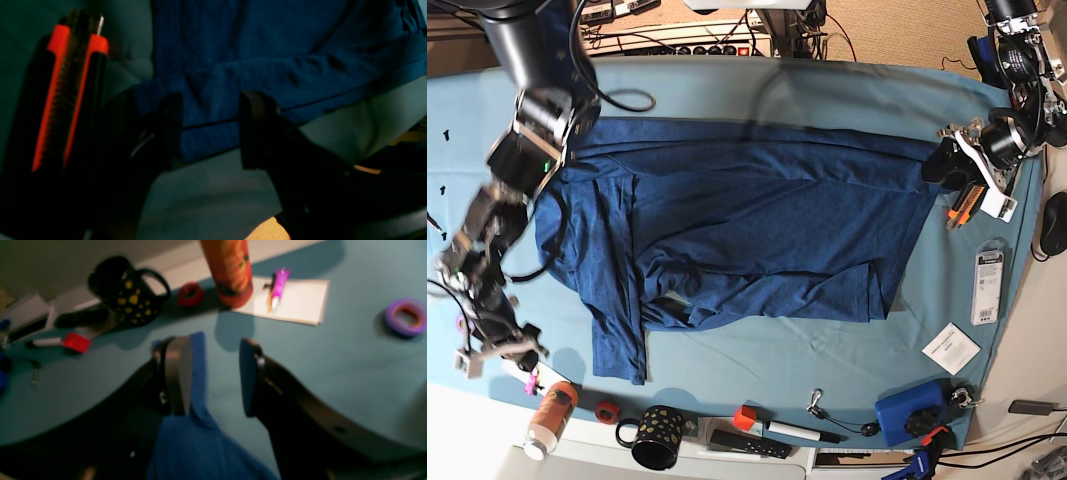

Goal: Layout the t-shirt on the table in an organized manner, then fold the t-shirt properly
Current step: 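Move the right gripper to the shirt hem and grasp it, then drag the held hem across the shirt toward the collar with right gripper, then release the collar edge and move the left gripper onto the shirt middle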

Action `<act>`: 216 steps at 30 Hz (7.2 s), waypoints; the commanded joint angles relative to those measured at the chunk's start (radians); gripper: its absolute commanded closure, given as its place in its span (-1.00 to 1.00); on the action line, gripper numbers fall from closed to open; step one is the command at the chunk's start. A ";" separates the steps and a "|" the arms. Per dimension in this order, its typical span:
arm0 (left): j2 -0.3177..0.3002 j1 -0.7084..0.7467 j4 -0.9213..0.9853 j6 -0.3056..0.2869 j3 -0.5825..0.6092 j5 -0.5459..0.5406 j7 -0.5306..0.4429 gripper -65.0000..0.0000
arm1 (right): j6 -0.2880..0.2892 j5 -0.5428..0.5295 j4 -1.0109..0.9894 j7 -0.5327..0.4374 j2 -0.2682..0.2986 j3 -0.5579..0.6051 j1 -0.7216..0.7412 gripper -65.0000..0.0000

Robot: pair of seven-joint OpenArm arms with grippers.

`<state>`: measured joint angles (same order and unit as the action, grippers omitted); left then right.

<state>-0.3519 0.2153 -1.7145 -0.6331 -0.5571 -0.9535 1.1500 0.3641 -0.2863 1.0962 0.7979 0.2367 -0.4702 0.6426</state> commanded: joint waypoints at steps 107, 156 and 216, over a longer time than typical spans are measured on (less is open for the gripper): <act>-0.011 0.009 -0.015 -0.004 -0.006 -0.018 -0.026 0.15 | -0.016 0.256 -0.638 -0.600 -0.060 0.144 0.188 1.00; -0.011 0.009 -0.015 -0.003 -0.006 -0.011 -0.044 0.15 | 0.334 -0.239 0.430 0.063 -0.289 0.883 -0.366 1.00; 0.042 -0.089 -0.016 -0.065 0.058 -0.201 -0.033 0.15 | 0.255 -0.556 0.451 0.489 -0.375 0.197 -0.529 1.00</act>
<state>-0.3000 0.1356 -1.7149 -0.6895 -0.4953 -1.1278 1.1305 0.6098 -0.8120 1.5253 1.3006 -0.1337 -0.2756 0.0929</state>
